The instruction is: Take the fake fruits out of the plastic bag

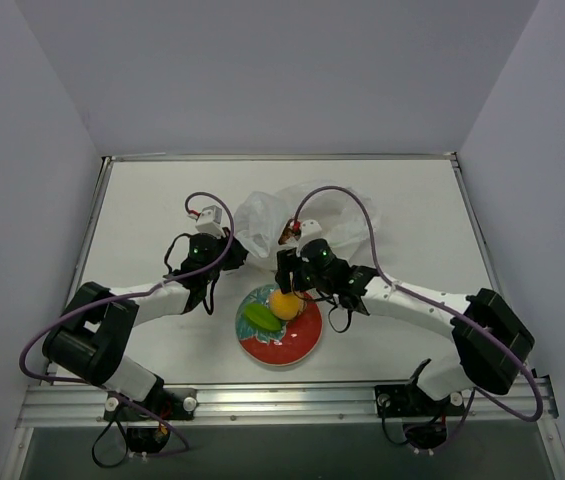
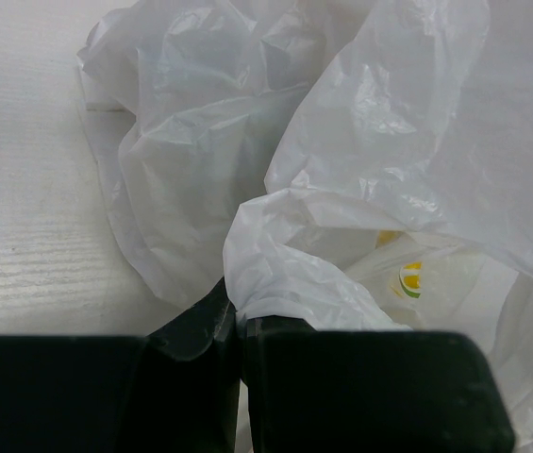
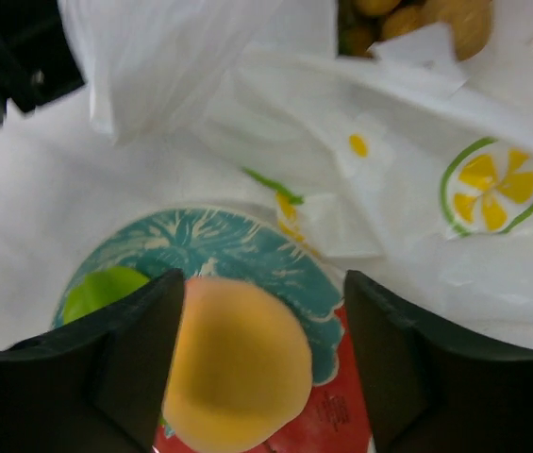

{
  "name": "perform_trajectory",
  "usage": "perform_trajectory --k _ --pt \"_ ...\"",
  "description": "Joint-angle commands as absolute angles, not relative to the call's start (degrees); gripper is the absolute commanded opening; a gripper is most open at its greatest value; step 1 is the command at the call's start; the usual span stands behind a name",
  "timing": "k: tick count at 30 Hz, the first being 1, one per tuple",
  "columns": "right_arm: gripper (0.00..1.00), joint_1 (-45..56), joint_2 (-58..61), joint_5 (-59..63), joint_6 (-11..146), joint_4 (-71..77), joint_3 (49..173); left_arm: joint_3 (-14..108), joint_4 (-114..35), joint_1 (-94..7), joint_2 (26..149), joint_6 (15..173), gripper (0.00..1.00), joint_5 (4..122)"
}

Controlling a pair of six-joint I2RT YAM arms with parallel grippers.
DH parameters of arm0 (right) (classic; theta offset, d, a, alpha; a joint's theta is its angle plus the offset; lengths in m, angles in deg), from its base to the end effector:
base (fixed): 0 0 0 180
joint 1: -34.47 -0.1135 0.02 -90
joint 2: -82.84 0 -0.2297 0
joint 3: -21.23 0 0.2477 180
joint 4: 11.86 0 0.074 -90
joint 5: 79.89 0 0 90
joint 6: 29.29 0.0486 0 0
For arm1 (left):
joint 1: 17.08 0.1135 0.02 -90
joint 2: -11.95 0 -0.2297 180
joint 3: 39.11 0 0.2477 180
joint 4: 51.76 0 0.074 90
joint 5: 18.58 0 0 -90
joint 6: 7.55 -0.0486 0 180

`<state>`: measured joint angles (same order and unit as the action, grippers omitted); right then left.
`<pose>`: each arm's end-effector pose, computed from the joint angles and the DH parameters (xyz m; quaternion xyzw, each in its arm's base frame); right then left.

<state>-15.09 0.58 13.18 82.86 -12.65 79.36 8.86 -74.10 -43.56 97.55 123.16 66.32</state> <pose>0.2145 0.2477 0.1913 -0.1836 0.8149 0.3036 0.4583 0.2815 -0.1450 0.1590 -0.0716 0.7913 -0.3649 0.4853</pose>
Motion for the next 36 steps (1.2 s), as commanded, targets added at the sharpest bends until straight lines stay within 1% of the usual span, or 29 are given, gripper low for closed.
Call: perform_trajectory --k 1,2,4,5,7,10,13,16,17,19,20,22,23,25,26,28,30,34,36 --pt "0.58 -10.54 1.81 12.75 80.23 -12.52 84.45 9.36 -76.33 -43.09 95.44 122.79 0.02 66.77" --pt "0.45 -8.44 1.28 13.18 79.96 -12.52 85.24 9.36 -76.24 -43.09 95.36 122.71 0.02 66.85" --pt "0.32 -6.84 -1.18 14.68 78.82 -12.69 88.14 9.36 -76.15 -43.09 95.18 122.70 0.02 66.94" --pt "0.23 -5.53 -2.23 15.03 78.04 -12.78 89.11 9.44 -76.15 -43.01 95.09 122.70 0.02 66.86" --pt "0.18 -4.29 -5.83 13.99 76.28 -13.13 92.35 9.36 -75.98 -43.09 95.00 122.62 0.02 66.94" --pt "0.17 -3.15 -10.40 12.84 73.82 -14.18 95.78 9.36 -75.89 -43.01 94.65 122.62 0.02 67.03" --pt "0.22 -1.22 -14.01 12.14 73.19 -16.38 97.46 9.27 -76.06 -43.00 94.48 122.62 0.02 66.94" --pt "0.29 0.28 -16.73 8.72 72.75 -19.28 98.79 9.36 -76.41 -43.18 94.65 122.09 0.02 66.77" --pt "0.35 0.46 -17.35 8.45 73.01 -20.24 99.22 9.36 -76.41 -43.18 94.74 122.00 0.02 66.68" --pt "0.43 0.99 -19.37 6.69 73.45 -22.44 99.66 9.36 -76.50 -43.18 94.92 122.00 0.02 66.77" --pt "0.53 1.16 -21.12 5.90 73.72 -22.97 100.62 9.44 -76.50 -43.18 95.09 122.00 0.02 66.77" --pt "0.63 1.25 -22.88 4.24 74.33 -23.59 101.77 9.44 -76.50 -43.18 95.35 122.00 0.02 66.85" --pt "0.71 1.16 -23.85 3.61 74.77 -23.77 102.21 9.44 -76.41 -43.09 95.36 121.91 0.02 66.77" --pt "0.76 1.16 -26.14 2.47 75.30 -23.86 103.18 9.53 -76.33 -43.01 95.53 121.91 0.02 67.03" --pt "0.80 1.16 -26.84 2.20 75.56 -24.20 103.10 9.53 -76.24 -43.09 95.53 121.91 0.02 67.12" --pt "0.84 1.08 -28.51 1.59 76.61 -25.17 102.74 9.53 -76.32 -43.09 95.53 121.91 0.02 67.12" --pt "0.86 1.16 -30.62 1.59 76.97 -25.96 103.00 9.53 -76.32 -43.09 95.53 121.91 0.02 67.03" --pt "0.87 1.08 -33.44 0.71 78.64 -27.72 103.88 9.53 -75.89 -43.01 95.27 121.56 0.02 67.56" --pt "0.86 1.16 -33.97 0.88 78.99 -28.87 104.15 9.45 -75.62 -43.09 95.09 121.21 0.02 68.17"
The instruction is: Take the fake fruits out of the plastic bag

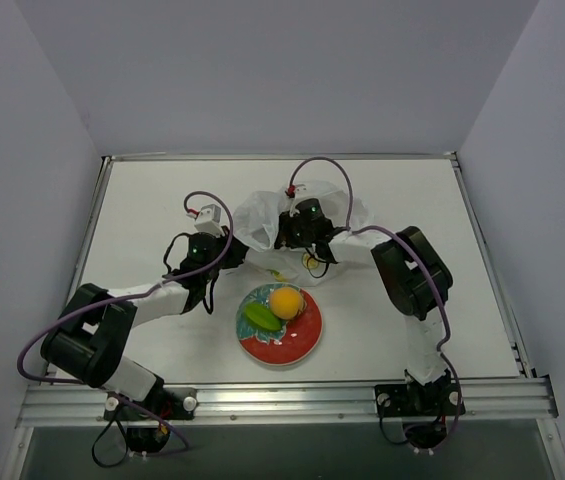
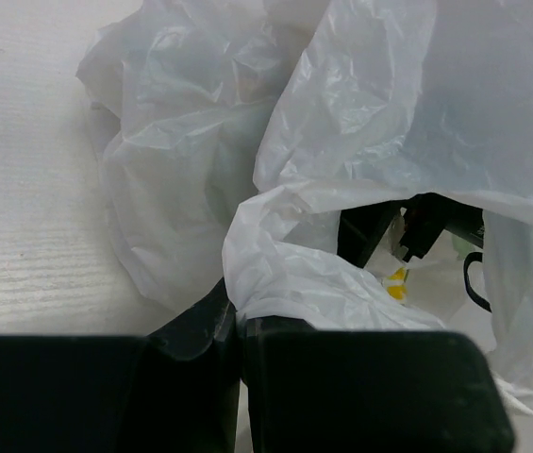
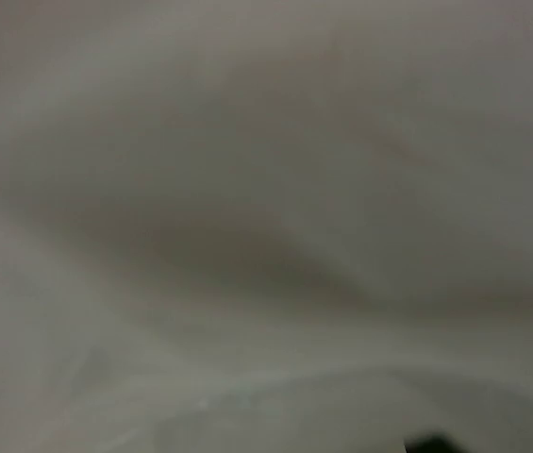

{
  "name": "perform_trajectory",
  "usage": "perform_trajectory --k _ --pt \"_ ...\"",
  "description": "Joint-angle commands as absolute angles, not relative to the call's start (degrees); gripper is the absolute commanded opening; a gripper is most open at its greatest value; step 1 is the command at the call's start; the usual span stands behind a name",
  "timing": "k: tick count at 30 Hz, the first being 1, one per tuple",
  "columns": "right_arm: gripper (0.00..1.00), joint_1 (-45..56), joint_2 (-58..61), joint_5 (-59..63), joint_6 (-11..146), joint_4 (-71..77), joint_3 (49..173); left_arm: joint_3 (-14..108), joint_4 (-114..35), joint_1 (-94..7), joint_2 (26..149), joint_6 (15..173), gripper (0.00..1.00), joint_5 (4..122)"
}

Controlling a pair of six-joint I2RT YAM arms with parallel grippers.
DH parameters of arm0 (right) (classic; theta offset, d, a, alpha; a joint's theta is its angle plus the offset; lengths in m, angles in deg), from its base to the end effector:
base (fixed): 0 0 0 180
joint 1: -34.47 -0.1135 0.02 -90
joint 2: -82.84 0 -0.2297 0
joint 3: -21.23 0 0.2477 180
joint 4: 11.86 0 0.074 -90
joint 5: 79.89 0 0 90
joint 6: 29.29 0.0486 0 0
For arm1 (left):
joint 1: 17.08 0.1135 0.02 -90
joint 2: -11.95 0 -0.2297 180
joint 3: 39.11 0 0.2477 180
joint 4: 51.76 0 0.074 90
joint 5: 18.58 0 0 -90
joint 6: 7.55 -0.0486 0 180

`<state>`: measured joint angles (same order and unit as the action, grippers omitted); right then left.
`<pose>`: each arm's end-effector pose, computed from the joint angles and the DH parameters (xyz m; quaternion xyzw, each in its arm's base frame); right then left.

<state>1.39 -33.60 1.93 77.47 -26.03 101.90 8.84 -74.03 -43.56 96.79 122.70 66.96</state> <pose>0.3622 0.2442 0.1294 -0.1568 0.8109 0.2897 0.4836 0.2811 -0.1443 0.1627 -0.0712 0.7879 -0.3617 0.4933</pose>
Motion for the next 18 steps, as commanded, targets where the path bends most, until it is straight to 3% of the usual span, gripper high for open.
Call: perform_trajectory --k 1,3,4,7,18 --pt "0.82 1.25 -33.79 1.32 78.99 -28.87 104.32 9.44 -75.54 -43.09 95.00 121.21 0.03 68.26" --pt "0.56 1.16 -31.43 2.55 79.78 -30.95 103.19 9.44 -75.53 -43.01 95.09 120.95 0.02 68.70" --pt "0.30 1.16 -30.20 2.90 80.13 -32.11 102.14 9.36 -75.45 -43.09 95.09 120.86 0.02 68.87" --pt "0.03 1.16 -24.93 4.57 80.23 -32.65 100.28 9.44 -75.62 -43.09 95.44 120.77 0.02 68.88" --pt "0.00 0.37 -13.85 16.87 74.86 -20.26 100.29 8.48 -76.15 -43.09 94.21 120.95 0.02 70.46"
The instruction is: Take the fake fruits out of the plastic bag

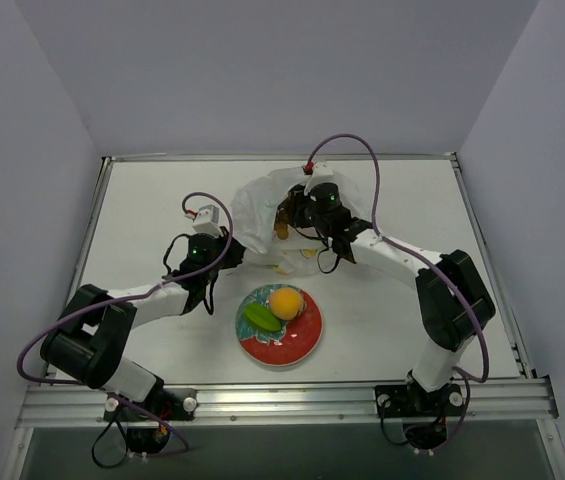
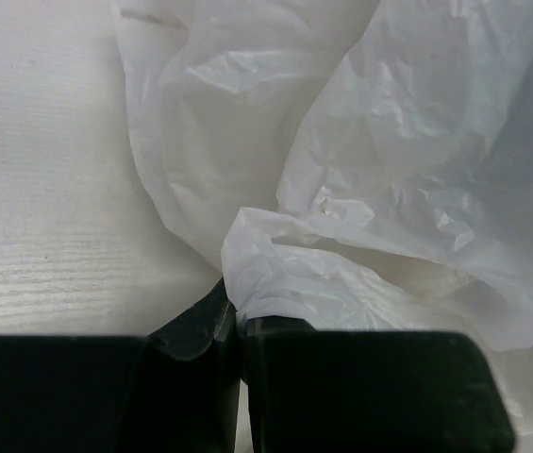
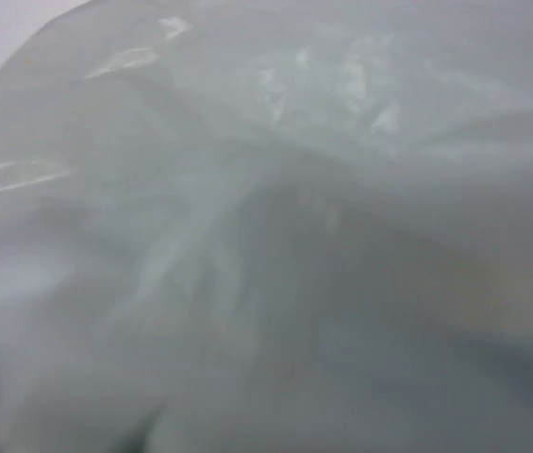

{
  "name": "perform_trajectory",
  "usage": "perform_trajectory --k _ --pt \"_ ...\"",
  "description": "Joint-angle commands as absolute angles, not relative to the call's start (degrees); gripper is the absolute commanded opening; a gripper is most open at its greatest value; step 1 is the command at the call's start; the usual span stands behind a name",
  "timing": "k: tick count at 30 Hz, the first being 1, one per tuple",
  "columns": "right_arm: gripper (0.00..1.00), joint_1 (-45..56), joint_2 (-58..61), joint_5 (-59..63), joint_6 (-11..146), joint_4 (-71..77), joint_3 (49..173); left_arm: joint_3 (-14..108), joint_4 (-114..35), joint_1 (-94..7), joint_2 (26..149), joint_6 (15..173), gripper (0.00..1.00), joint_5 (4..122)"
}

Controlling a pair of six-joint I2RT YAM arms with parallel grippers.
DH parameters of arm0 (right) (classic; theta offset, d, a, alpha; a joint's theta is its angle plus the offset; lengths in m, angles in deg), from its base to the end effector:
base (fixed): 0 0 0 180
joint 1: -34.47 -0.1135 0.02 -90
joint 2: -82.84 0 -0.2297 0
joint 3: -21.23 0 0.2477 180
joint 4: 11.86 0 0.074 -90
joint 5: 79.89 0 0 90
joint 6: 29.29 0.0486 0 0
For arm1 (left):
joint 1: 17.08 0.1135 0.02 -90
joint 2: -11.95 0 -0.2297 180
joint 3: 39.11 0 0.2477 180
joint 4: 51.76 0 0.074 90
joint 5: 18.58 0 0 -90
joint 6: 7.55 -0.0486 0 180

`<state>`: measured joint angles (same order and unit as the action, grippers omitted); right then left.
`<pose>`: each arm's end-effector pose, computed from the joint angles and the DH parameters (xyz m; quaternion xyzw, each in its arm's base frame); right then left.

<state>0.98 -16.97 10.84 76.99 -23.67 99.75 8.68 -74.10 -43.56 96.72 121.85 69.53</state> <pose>0.3430 0.2262 0.2297 -0.1101 0.7551 0.2675 0.5883 0.2817 -0.1421 0.1623 -0.0790 0.7874 -0.3433 0.5058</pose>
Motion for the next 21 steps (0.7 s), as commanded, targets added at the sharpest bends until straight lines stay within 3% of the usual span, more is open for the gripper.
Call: perform_trajectory --k 1,21 --pt "0.00 0.29 -13.23 17.23 74.78 -19.91 99.50 8.39 -76.24 -43.09 94.21 121.03 0.02 70.55" --pt "0.00 -5.52 3.38 3.35 83.21 -6.98 92.55 6.63 -79.05 -43.09 94.21 123.32 0.02 70.90"
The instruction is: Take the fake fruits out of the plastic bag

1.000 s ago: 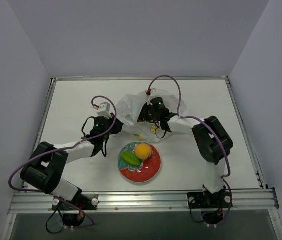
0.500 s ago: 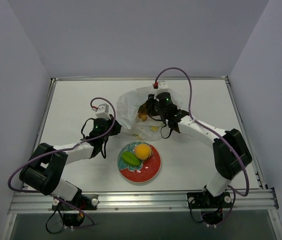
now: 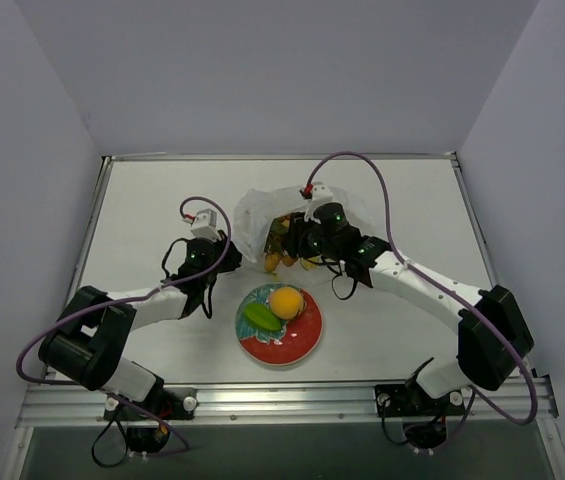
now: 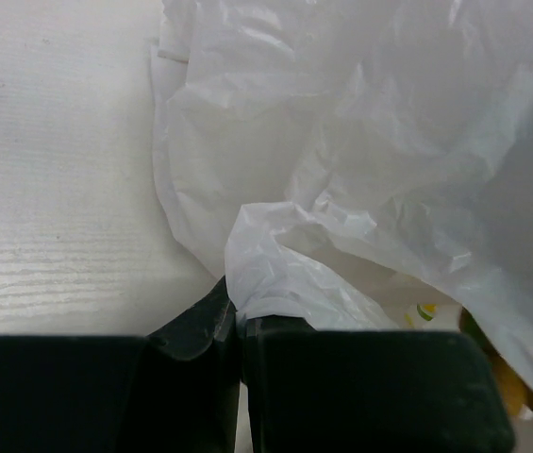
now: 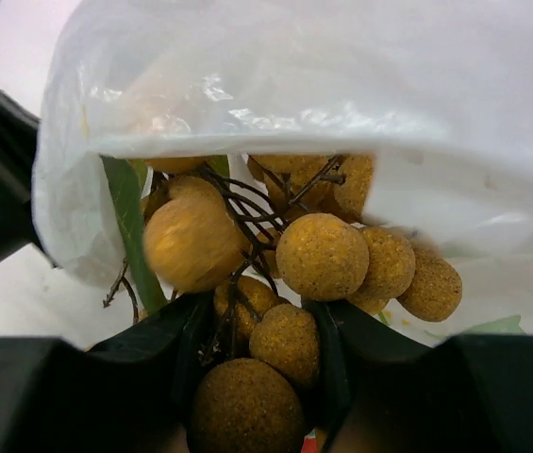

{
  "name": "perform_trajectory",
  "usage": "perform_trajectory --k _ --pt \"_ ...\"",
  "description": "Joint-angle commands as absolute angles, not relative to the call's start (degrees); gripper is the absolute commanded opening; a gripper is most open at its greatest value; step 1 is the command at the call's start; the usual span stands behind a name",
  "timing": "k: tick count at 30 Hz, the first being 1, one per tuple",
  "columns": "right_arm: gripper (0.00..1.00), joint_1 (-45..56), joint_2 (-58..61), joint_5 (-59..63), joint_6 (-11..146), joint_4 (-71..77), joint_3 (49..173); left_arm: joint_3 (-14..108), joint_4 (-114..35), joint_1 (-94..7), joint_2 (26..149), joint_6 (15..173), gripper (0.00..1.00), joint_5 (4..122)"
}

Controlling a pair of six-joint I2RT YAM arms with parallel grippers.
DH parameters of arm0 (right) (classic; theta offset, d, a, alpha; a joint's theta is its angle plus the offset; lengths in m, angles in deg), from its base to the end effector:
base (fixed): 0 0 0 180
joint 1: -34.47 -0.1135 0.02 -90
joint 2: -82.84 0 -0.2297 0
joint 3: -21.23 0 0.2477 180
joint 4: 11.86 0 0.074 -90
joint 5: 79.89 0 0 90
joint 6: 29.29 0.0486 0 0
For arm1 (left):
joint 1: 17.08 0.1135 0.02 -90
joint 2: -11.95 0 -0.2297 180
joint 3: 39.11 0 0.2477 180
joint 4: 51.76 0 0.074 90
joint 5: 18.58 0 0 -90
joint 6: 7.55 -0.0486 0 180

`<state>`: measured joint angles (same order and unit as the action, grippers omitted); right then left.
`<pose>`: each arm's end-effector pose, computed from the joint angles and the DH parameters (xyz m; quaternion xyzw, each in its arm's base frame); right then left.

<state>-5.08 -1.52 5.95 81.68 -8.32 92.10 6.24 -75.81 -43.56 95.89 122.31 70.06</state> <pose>0.2718 0.2290 0.2484 -0.1510 0.7895 0.3246 0.4986 0.2752 -0.1384 0.1566 -0.0849 0.7863 -0.3426 0.5071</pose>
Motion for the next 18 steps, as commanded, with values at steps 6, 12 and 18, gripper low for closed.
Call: perform_trajectory --k 6,12,18 --pt "0.00 -6.83 8.83 4.38 83.65 -1.28 91.93 5.41 -81.85 -43.09 94.04 124.29 0.02 70.90" --pt "0.00 -10.52 11.03 16.26 84.97 7.69 90.27 4.35 -84.14 -43.09 93.77 125.87 0.02 70.90" --pt "0.00 -12.55 13.58 20.84 86.55 13.84 89.30 3.64 -86.69 -43.09 93.77 128.41 0.02 70.37"
